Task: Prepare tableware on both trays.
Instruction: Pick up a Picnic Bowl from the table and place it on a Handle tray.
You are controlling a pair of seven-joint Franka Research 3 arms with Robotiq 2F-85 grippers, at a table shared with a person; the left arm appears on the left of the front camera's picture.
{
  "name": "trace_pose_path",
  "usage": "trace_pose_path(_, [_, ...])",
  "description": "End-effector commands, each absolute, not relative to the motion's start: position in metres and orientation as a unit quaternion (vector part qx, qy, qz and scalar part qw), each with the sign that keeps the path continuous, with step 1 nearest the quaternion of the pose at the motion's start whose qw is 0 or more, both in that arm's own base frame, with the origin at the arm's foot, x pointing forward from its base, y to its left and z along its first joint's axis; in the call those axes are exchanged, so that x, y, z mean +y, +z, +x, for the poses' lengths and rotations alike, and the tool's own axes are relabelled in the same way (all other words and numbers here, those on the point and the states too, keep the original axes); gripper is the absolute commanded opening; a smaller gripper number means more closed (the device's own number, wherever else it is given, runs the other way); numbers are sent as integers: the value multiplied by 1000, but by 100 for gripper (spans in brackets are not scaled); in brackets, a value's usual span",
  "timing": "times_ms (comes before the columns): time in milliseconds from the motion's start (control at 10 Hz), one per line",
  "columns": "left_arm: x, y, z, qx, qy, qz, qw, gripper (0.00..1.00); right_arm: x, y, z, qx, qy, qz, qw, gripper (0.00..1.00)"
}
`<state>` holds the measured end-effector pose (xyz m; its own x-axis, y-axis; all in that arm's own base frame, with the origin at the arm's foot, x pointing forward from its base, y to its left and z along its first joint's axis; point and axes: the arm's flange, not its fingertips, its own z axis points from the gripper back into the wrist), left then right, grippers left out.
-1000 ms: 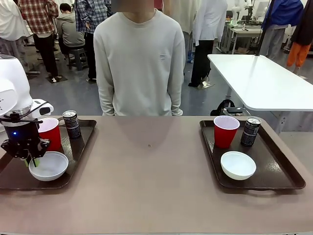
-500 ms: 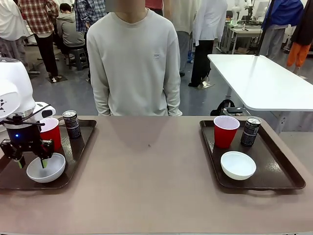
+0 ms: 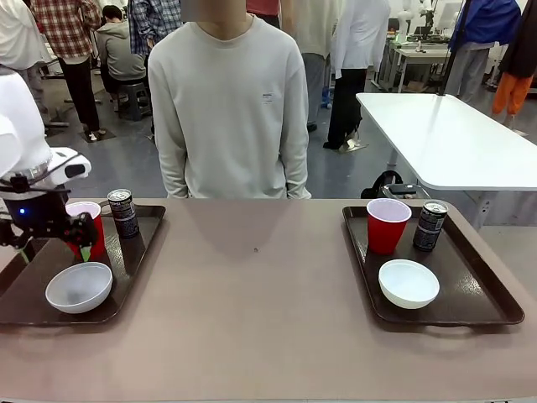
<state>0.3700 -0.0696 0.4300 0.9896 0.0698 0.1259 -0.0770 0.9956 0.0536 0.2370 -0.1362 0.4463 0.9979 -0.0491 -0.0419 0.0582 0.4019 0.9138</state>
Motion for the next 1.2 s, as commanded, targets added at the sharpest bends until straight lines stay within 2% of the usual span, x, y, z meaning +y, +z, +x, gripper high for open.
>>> trace_pose_path(0, [-63, 451, 328, -95, 6, -19, 995, 100, -136, 448, 235, 0, -29, 552, 833, 100])
trace_pose_path(300, [-70, 473, 301, -115, 11, 54, 992, 100, -136, 448, 235, 0, -29, 552, 833, 100])
trace_pose_path(400, [-75, 486, 338, -114, 10, 17, 993, 100, -136, 448, 235, 0, -29, 552, 833, 100])
trace_pose_path(1100, [-75, 486, 338, -114, 10, 17, 993, 100, -136, 448, 235, 0, -29, 552, 833, 100])
